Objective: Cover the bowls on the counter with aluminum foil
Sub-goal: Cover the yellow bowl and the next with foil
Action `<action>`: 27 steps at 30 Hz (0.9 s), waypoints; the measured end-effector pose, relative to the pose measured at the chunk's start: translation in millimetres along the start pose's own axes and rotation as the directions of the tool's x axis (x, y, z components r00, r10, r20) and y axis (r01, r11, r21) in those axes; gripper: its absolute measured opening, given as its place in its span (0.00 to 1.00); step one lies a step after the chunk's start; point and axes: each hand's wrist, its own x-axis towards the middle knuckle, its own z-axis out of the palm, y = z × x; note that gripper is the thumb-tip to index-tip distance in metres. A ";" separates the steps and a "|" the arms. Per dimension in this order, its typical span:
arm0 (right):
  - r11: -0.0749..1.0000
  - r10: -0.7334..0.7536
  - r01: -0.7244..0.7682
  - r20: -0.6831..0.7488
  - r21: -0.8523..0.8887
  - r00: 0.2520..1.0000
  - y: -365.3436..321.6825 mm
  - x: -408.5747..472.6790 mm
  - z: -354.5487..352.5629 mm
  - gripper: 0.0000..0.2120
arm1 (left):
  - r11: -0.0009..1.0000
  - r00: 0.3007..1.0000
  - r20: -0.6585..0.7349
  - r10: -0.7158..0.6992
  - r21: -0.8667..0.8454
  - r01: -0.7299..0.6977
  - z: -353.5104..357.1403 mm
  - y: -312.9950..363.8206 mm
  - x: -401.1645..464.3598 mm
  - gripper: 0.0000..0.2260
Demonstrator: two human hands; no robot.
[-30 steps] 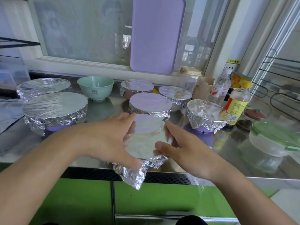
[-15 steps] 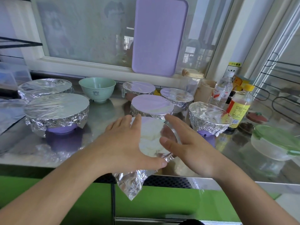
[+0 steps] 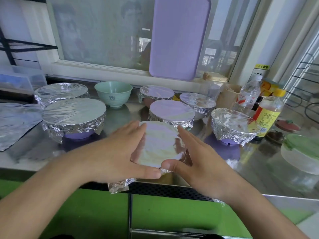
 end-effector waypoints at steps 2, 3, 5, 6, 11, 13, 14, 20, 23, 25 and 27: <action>0.999 -0.046 0.045 -0.026 -0.012 0.999 1.4 -3.1 0.9 0.44 | 1.000 0.997 -0.073 0.006 0.001 -0.006 16.1 -1.5 -6.3 0.57; 0.998 -0.063 0.063 -0.041 -0.019 0.997 3.3 -4.5 2.2 0.46 | 1.000 0.993 -0.121 0.009 0.016 -0.007 25.1 -2.3 -8.9 0.57; 0.996 -0.073 0.070 -0.061 -0.047 0.995 8.1 -7.3 7.7 0.47 | 0.998 0.976 -0.218 0.008 0.068 0.007 41.9 -3.6 -12.4 0.52; 0.995 -0.065 0.060 -0.066 -0.080 0.996 9.1 -8.4 11.5 0.47 | 0.996 0.965 -0.264 0.009 0.084 0.013 47.8 -4.5 -12.4 0.49; 0.984 -0.094 0.080 -0.081 -0.160 0.992 19.3 -12.5 23.9 0.42 | 0.990 0.944 -0.329 0.040 0.144 0.009 52.6 -3.2 -11.2 0.45; 0.987 -0.103 0.088 -0.110 -0.134 0.989 24.5 -11.9 26.5 0.38 | 0.985 0.923 -0.380 0.063 0.170 0.003 54.9 -7.0 -11.4 0.46; 0.987 -0.116 0.101 -0.129 -0.123 0.985 26.0 -12.2 27.7 0.36 | 0.979 0.895 -0.434 0.106 0.201 -0.019 55.6 -8.3 -11.2 0.47; 0.987 -0.154 0.158 -0.134 0.022 0.979 27.9 -16.9 18.5 0.32 | 0.974 0.862 -0.477 0.174 0.210 -0.081 56.6 -12.8 -7.6 0.45; 0.980 -0.192 0.197 -0.194 0.006 0.962 22.3 -16.2 17.8 0.30 | 0.994 0.906 -0.421 0.046 0.108 -0.001 57.8 -2.2 -10.6 0.49; 0.983 -0.184 0.183 -0.243 -0.027 0.952 23.7 -13.6 23.8 0.29 | 0.996 0.881 -0.473 -0.015 0.075 0.057 61.2 6.7 -8.8 0.53; 0.986 -0.168 0.162 -0.258 -0.045 0.951 25.4 -12.9 28.1 0.31 | 0.997 0.835 -0.549 -0.040 0.036 0.071 66.5 9.5 -6.0 0.54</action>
